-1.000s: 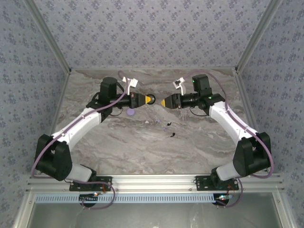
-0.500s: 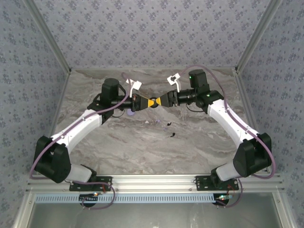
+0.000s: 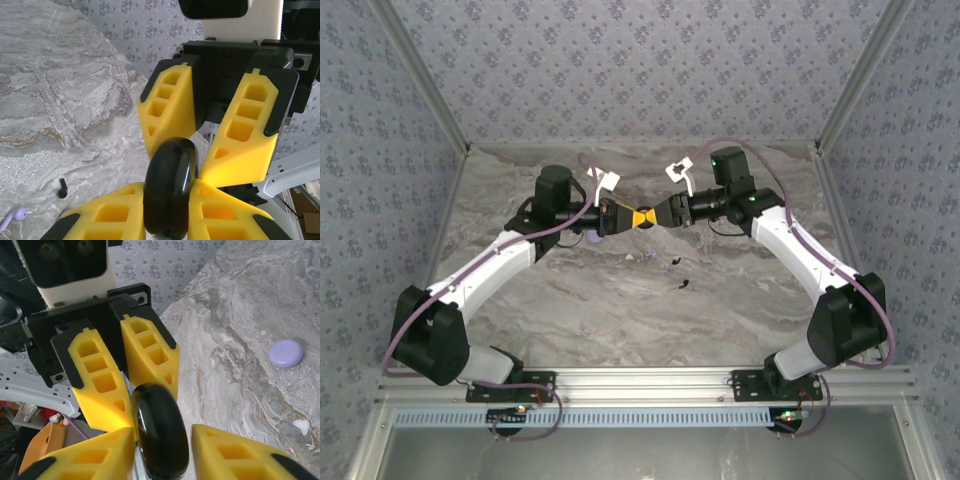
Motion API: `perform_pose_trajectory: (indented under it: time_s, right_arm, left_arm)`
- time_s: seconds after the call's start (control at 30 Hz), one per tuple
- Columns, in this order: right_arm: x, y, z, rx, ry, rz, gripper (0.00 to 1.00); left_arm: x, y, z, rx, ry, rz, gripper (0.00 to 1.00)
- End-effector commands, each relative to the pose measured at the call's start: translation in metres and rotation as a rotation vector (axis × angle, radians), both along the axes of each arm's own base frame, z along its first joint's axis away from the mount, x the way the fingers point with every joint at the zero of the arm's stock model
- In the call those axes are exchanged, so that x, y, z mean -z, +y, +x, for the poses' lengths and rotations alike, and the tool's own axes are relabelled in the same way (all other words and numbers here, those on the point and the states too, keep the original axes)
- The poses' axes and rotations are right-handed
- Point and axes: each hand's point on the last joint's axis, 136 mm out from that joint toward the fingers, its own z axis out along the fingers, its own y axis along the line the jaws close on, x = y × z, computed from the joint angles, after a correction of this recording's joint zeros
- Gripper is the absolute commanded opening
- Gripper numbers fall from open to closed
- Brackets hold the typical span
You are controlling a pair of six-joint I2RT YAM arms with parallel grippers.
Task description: Insert the wireless bluetooth earbuds into the charging case
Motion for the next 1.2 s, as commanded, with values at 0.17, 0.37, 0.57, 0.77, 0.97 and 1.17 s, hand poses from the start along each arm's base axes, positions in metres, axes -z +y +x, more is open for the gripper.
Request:
perform_pose_trajectory:
  time_s: [0.17,0.37,0.57,0.77,0.97,1.17]
  right_arm:
    - [-0.015,0.003,-0.006,-0.034,-0.016,0.019,0.23]
    - [-0.024,0.003,-0.006,-0.033,-0.028,0.041,0.23]
    - [-0.027,0.005,-0.005,-0.034,-0.022,0.064,0.23]
    - [-0.031,0.007,-0.003,-0.028,-0.020,0.085,0.23]
    - [-0.034,0.010,-0.005,-0.038,-0.025,0.096,0.23]
    - [-0.034,0.011,-0.006,-0.043,-0.025,0.097,0.23]
  left_arm:
    - [-0.028,-0.002,-0.007,0.026,-0.067,-0.033,0.34]
    - [-0.025,0.001,-0.009,0.006,-0.049,-0.039,0.46]
    - [-0.027,0.004,-0.010,-0.028,-0.040,-0.088,0.52]
    - [-0.024,0.008,-0.006,-0.079,-0.035,-0.094,0.53]
    - [-0.029,0.007,-0.005,-0.085,-0.034,-0.133,0.53]
    - [-0.031,0.002,-0.005,-0.077,-0.033,-0.149,0.49]
